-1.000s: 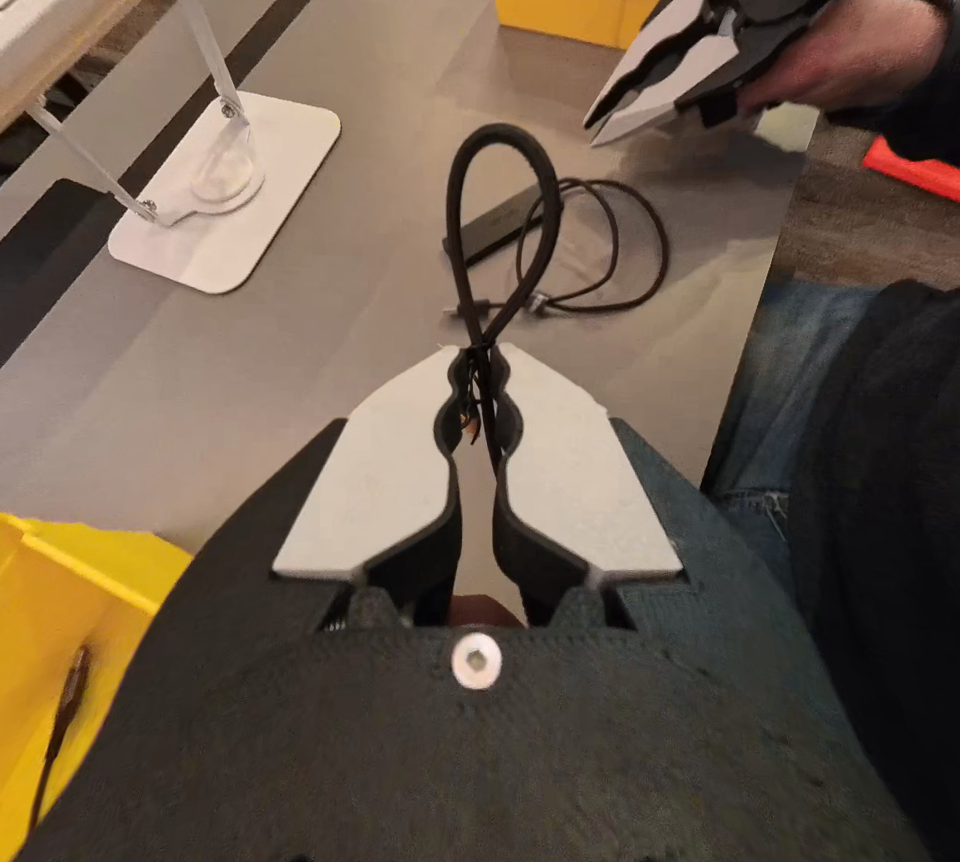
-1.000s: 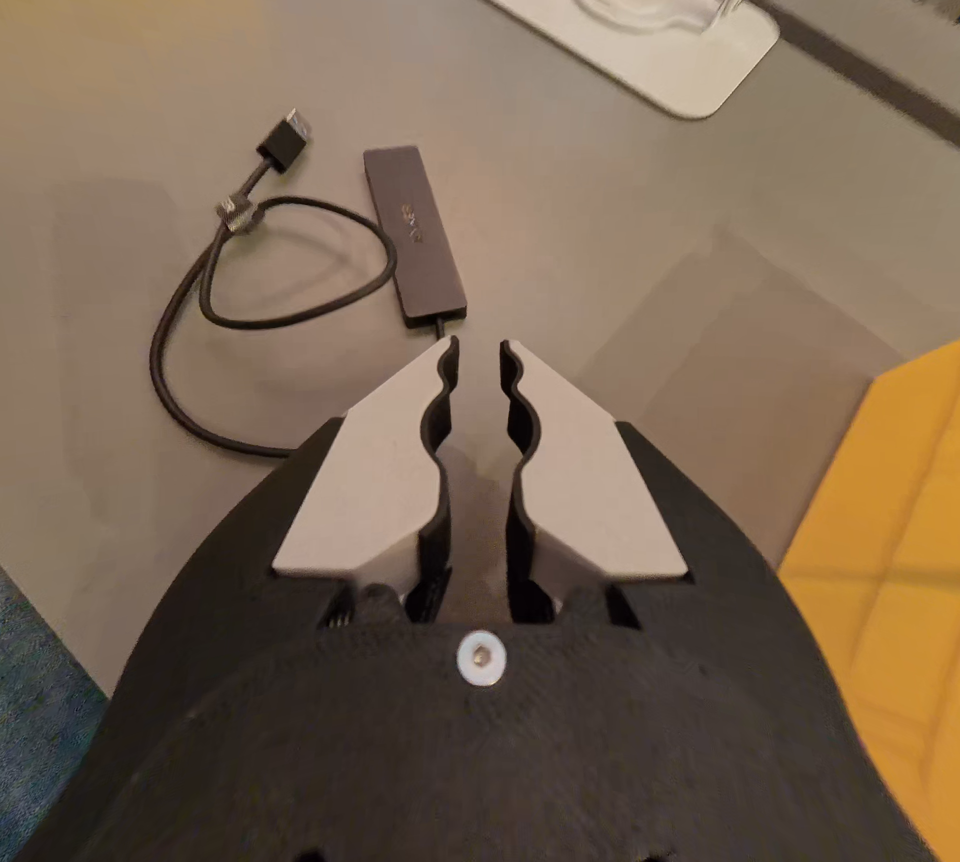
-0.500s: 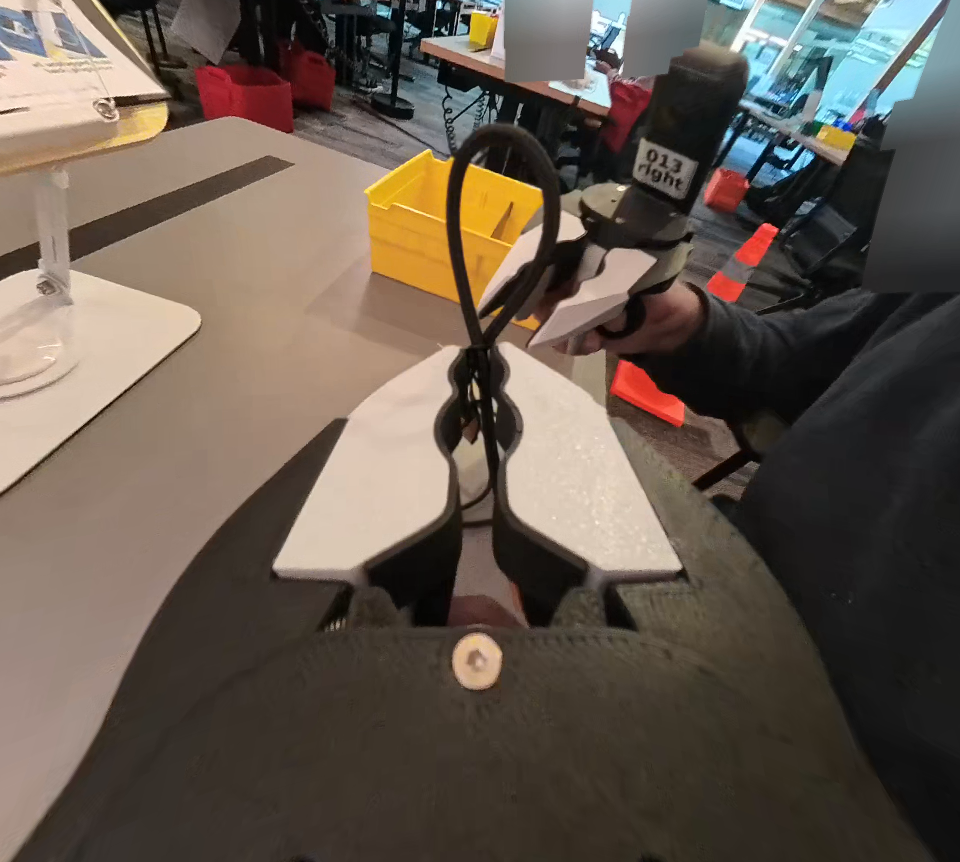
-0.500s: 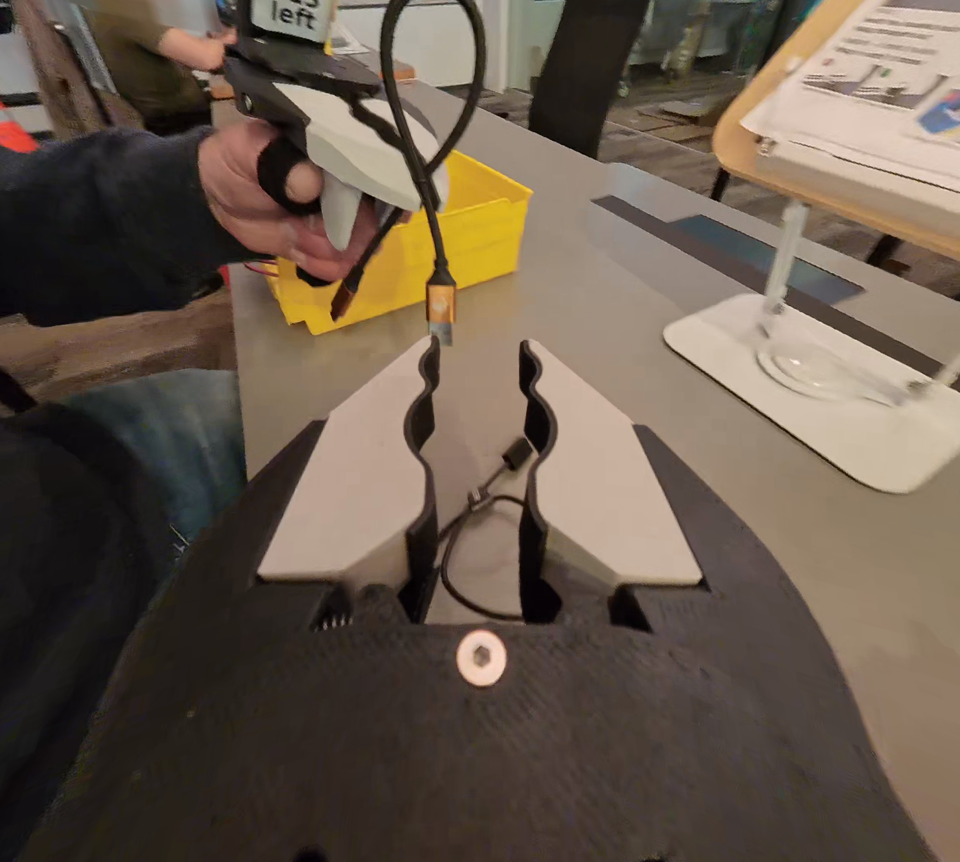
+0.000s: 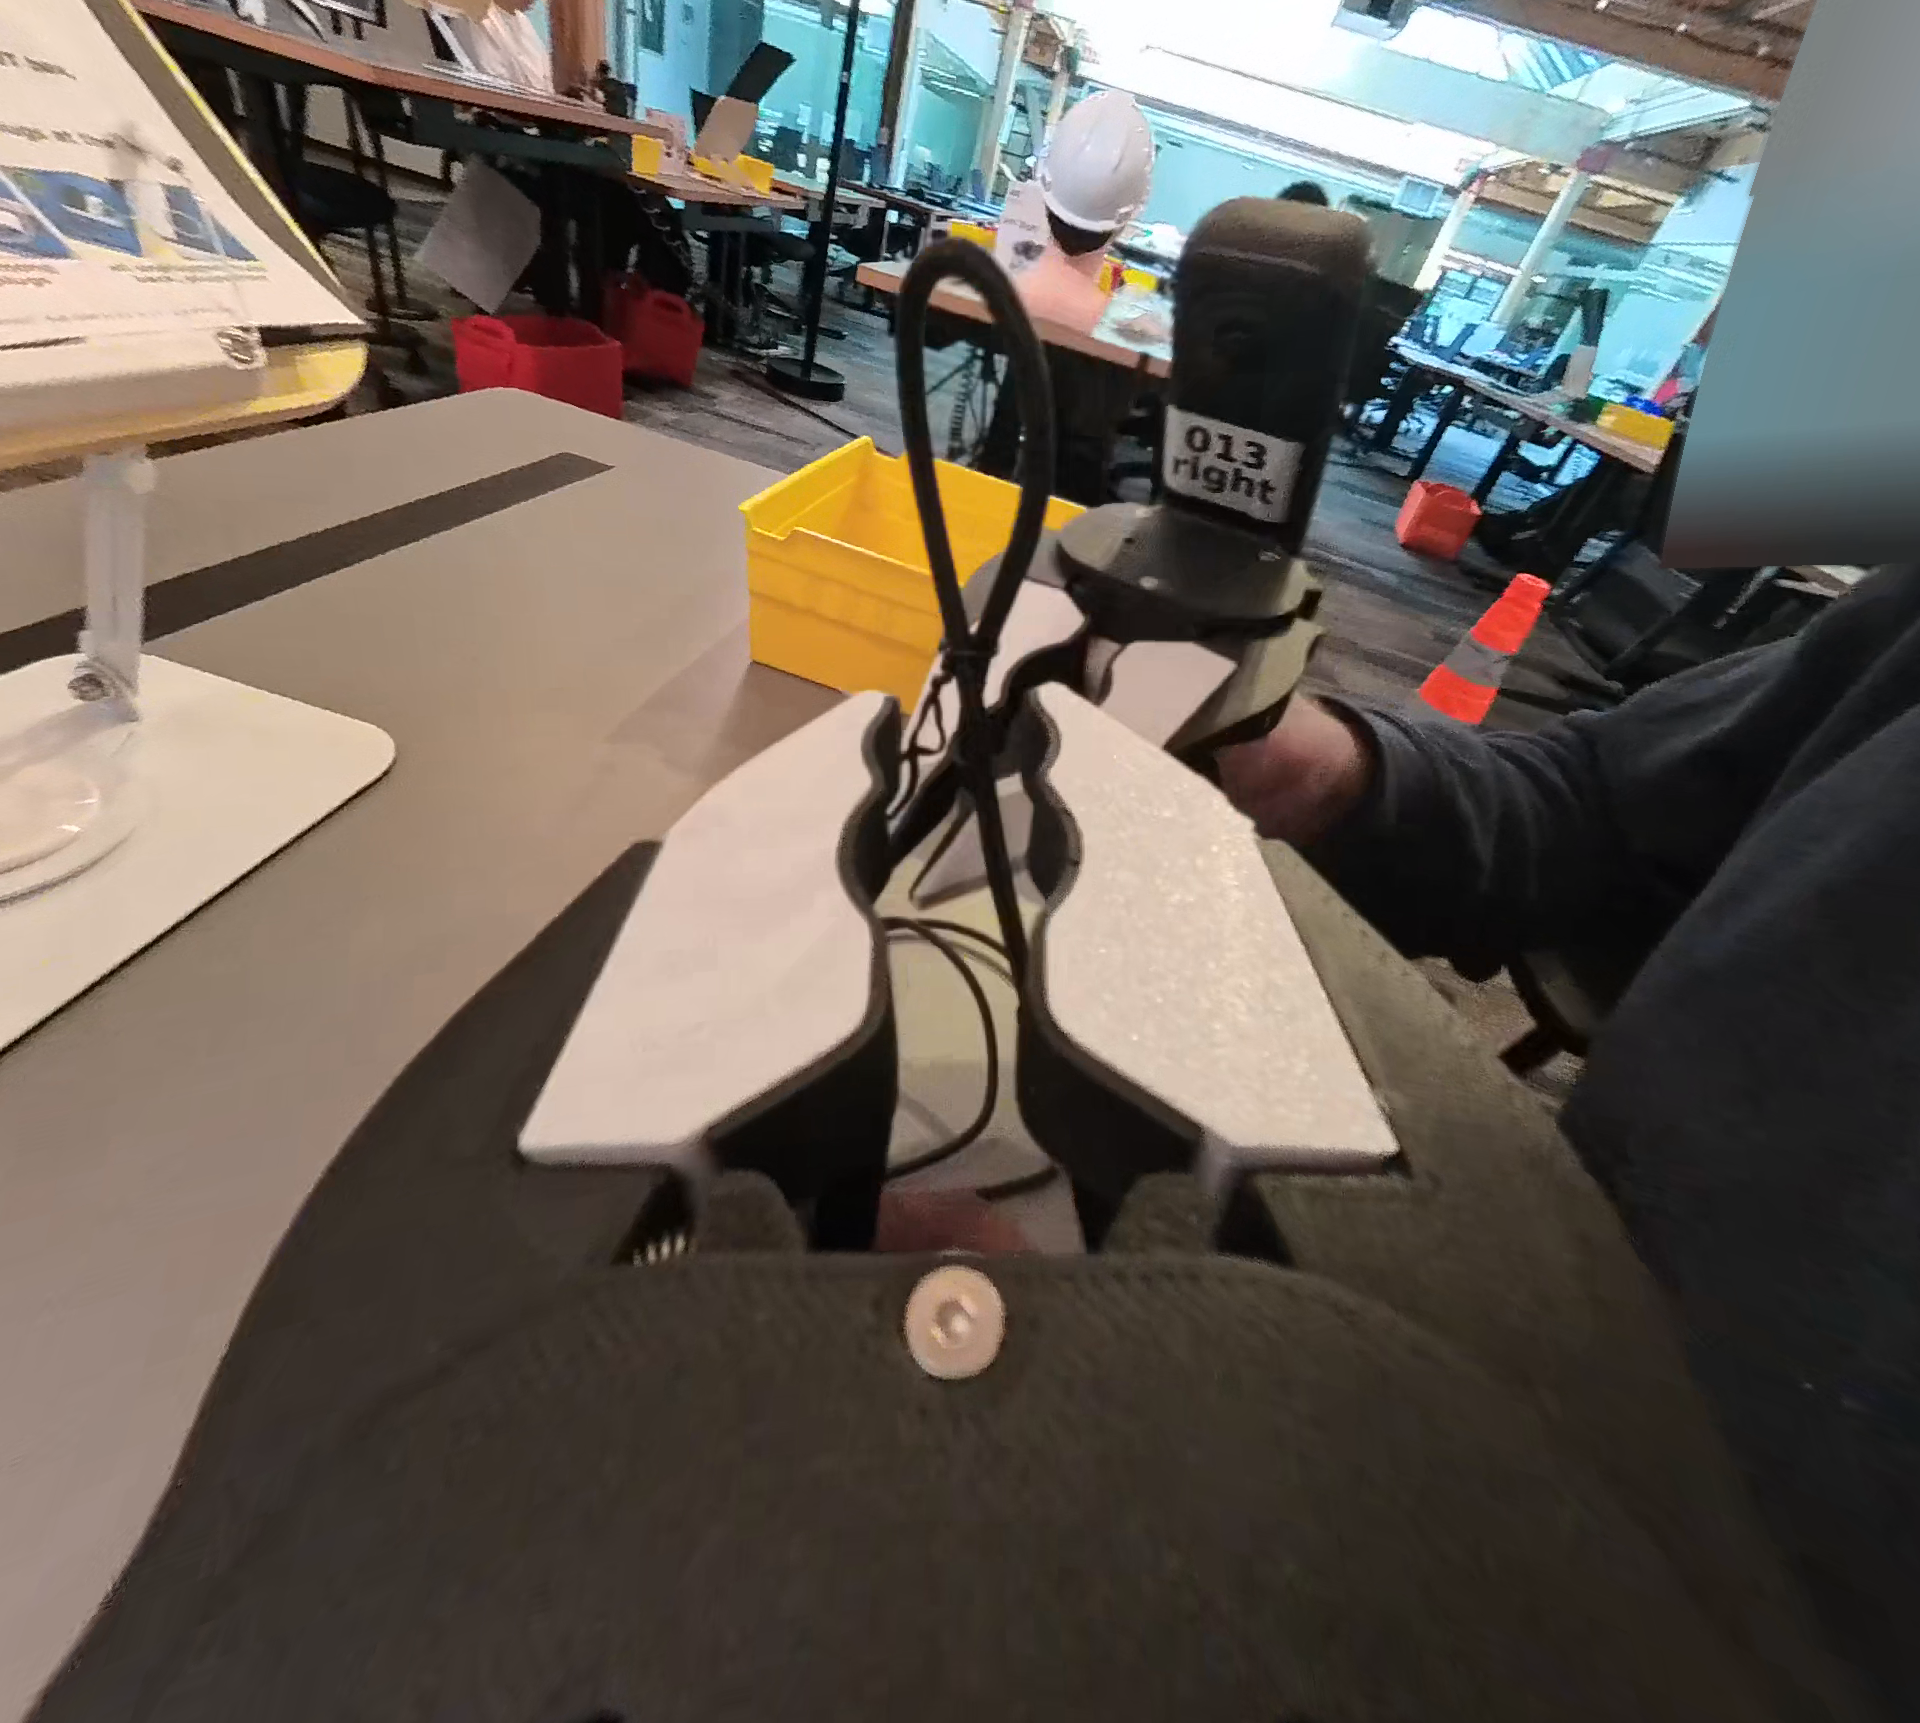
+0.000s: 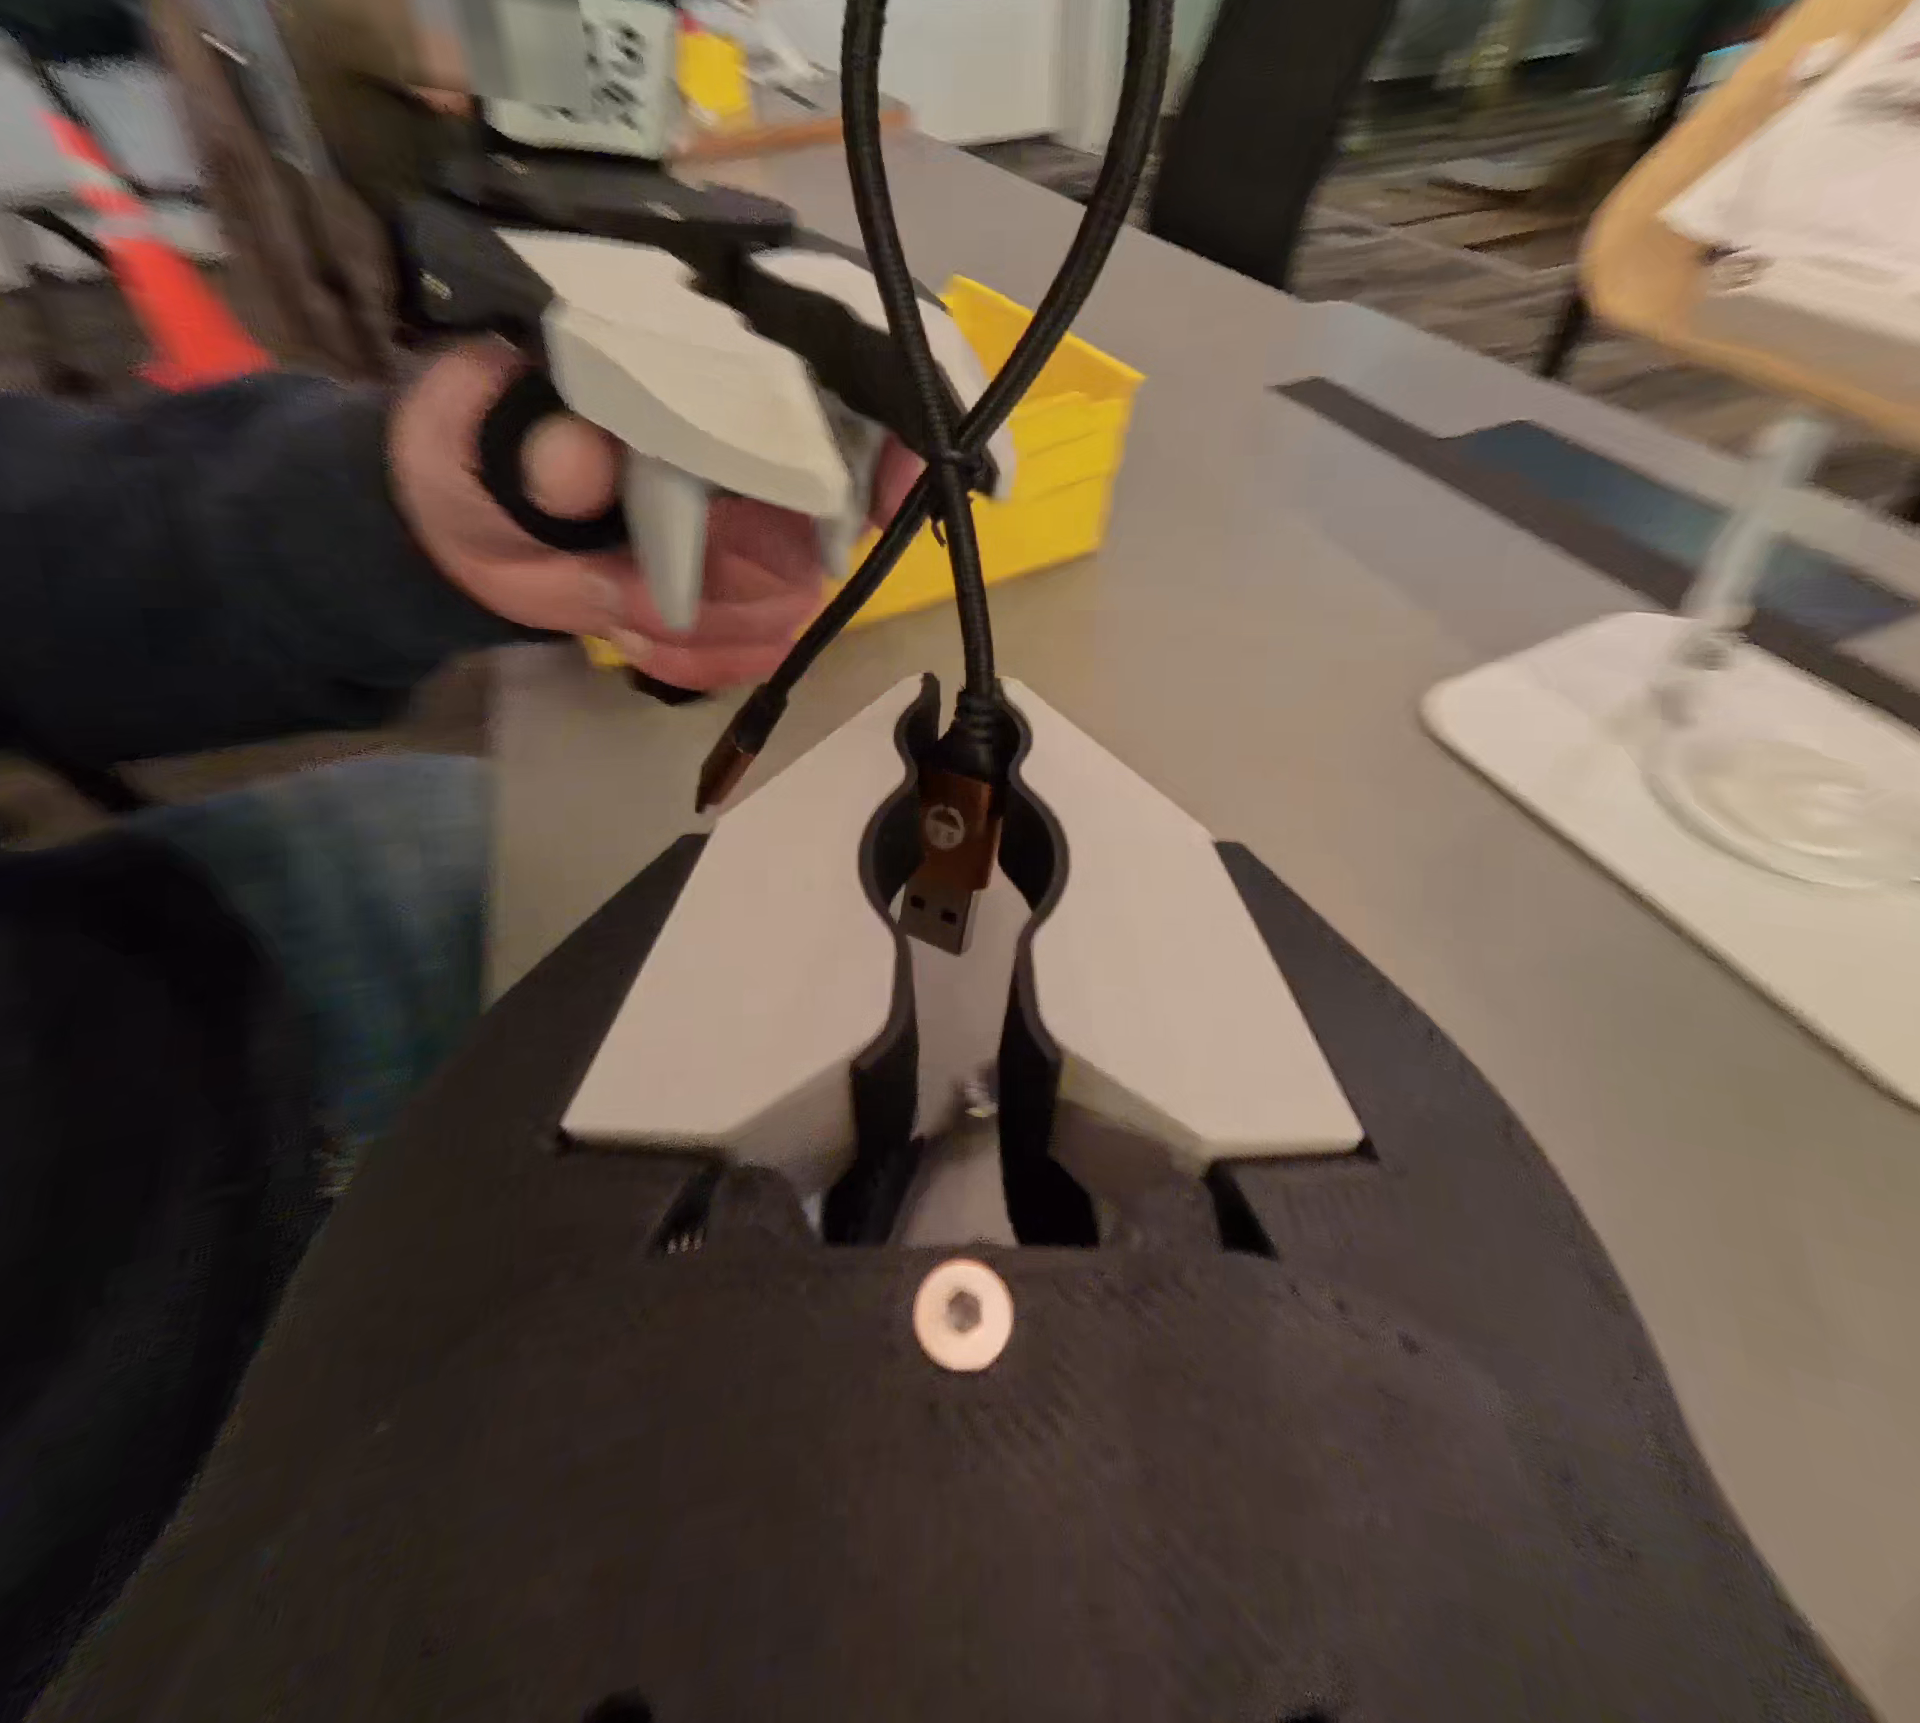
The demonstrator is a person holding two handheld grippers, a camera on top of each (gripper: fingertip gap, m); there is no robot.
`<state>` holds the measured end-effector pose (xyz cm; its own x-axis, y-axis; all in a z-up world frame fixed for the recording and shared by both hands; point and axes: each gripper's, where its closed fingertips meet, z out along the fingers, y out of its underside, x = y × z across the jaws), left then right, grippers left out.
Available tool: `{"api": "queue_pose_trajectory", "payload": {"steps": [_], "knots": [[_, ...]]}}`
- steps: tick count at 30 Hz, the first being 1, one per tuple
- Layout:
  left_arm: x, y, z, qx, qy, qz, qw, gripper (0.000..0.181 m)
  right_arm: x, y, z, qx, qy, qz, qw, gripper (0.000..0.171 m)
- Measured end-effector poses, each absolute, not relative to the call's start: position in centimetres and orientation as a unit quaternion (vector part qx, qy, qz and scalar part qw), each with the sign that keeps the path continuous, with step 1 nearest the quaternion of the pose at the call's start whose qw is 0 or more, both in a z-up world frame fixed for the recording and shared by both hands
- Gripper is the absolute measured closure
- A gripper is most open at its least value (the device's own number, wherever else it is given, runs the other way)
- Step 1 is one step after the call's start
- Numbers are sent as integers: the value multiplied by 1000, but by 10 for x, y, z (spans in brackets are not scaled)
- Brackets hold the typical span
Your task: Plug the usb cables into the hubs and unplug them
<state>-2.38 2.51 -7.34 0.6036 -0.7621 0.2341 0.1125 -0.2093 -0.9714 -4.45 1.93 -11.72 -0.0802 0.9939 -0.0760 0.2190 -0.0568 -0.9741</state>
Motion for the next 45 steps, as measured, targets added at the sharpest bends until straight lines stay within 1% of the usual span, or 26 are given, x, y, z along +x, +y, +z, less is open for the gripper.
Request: {"api": "queue_pose_trajectory", "payload": {"steps": [3,4,6,7,8,9,10,11,13,15,19,21,22,25,27,28,29,31,34,38,40,42,45], "knots": [[-33,30,-71,-688,223,-324,610,138,-38,39,-120,-551,-578,365,478,167],[-34,32,-70,-692,217,-311,615,134,-37,43,-122,-549,-585,332,496,167],[-34,33,-64,-688,208,-290,632,133,-36,48,-126,-546,-596,267,525,167],[-35,35,-62,-688,202,-275,641,137,-35,50,-127,-544,-599,239,538,166],[-34,35,-60,-686,205,-269,645,146,-35,50,-128,-539,-601,217,548,167],[-33,32,-58,-679,213,-271,648,168,-36,48,-128,-534,-601,204,558,167],[-34,32,-55,-672,213,-268,657,178,-37,45,-127,-527,-601,202,566,167],[-34,32,-55,-670,218,-268,657,178,-38,39,-127,-520,-606,209,564,167],[-33,27,-58,-669,240,-290,641,179,-40,26,-131,-510,-625,241,540,164],[-30,17,-52,-651,262,-335,628,179,-38,10,-125,-494,-628,327,504,159],[-25,-7,-39,-615,328,-412,587,180,-25,-4,-99,-464,-609,491,417,147],[-20,-16,-34,-605,363,-422,570,179,-20,-4,-84,-449,-590,554,379,140],[-19,-20,-34,-603,383,-417,562,179,-18,-5,-79,-440,-584,580,360,140],[-13,-36,-27,-581,434,-425,542,179,-17,-13,-75,-430,-564,655,260,133],[-10,-43,-27,-571,464,-421,531,178,-13,-24,-74,-403,-549,709,185,133],[-10,-44,-26,-567,472,-417,530,178,-8,-29,-75,-388,-545,729,146,130],[-9,-47,-25,-562,476,-422,528,178,-5,-29,-76,-377,-535,745,126,129],[-10,-50,-25,-557,487,-426,521,178,4,-25,-71,-344,-502,787,99,130],[-10,-53,-23,-548,492,-439,515,179,-2,-15,-76,-353,-478,798,104,133],[-5,-56,-27,-540,501,-453,502,178,-12,-40,-72,-332,-504,793,87,135],[-3,-54,-28,-538,503,-454,502,178,-17,-50,-71,-321,-505,798,72,141],[-3,-54,-28,-534,503,-458,503,178,-18,-56,-67,-304,-498,810,58,152],[-4,-56,-29,-531,503,-463,501,179,-16,-57,-63,-287,-485,824,56,160]]}}
